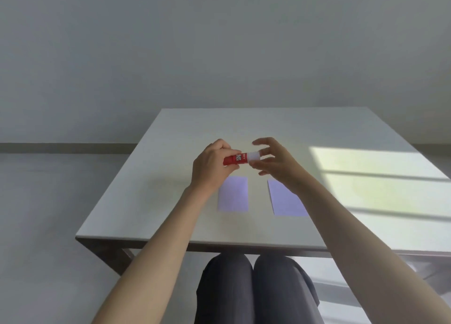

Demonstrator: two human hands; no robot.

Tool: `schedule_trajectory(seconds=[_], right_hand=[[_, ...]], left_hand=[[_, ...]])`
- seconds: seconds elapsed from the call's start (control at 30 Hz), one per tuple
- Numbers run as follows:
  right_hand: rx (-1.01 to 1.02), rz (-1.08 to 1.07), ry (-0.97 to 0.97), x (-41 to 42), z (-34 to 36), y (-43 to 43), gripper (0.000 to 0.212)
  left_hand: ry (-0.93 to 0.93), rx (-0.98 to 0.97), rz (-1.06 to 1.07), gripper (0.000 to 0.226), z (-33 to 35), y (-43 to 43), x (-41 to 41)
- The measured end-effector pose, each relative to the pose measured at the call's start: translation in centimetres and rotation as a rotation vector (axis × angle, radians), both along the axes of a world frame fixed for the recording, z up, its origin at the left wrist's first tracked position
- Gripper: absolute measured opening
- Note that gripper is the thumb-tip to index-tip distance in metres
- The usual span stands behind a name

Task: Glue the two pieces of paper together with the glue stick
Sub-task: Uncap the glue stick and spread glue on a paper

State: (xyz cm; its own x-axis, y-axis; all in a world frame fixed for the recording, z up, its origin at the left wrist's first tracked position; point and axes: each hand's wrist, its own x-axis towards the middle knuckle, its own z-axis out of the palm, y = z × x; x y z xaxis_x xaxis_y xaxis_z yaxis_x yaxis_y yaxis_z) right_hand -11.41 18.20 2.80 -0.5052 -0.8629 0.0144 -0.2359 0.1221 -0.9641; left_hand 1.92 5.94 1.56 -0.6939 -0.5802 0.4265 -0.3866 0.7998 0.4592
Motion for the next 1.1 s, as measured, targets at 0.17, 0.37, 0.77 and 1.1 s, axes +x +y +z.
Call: schedule_trajectory(seconds=[0.17,0.37,0.77,1.1], right_hand=[[0.1,-0.214,0.097,0.2,0.1,-0.8,0.041],[0.068,-0.116,-0.014,-0.5,0.0,-1.1,0.031],[0.226,-0.461,0.694,-9.8,-1.5,-0.4,0.037],[0.475,-0.272,0.806,-9.6,-6.4,1.6,0.063]], left_hand=[[-0.013,-0.047,-0.005,0.029,0.3,0.4,-0.6],[-0.036,-0.052,0.022,0.026,-0.1,-0.6,-0.8],[0.133,0.494,0.116,0.027,-2.9,-2.4,1.1],[0.332,0.795,0.122,0.008,-3.0,-0.8,0.7]])
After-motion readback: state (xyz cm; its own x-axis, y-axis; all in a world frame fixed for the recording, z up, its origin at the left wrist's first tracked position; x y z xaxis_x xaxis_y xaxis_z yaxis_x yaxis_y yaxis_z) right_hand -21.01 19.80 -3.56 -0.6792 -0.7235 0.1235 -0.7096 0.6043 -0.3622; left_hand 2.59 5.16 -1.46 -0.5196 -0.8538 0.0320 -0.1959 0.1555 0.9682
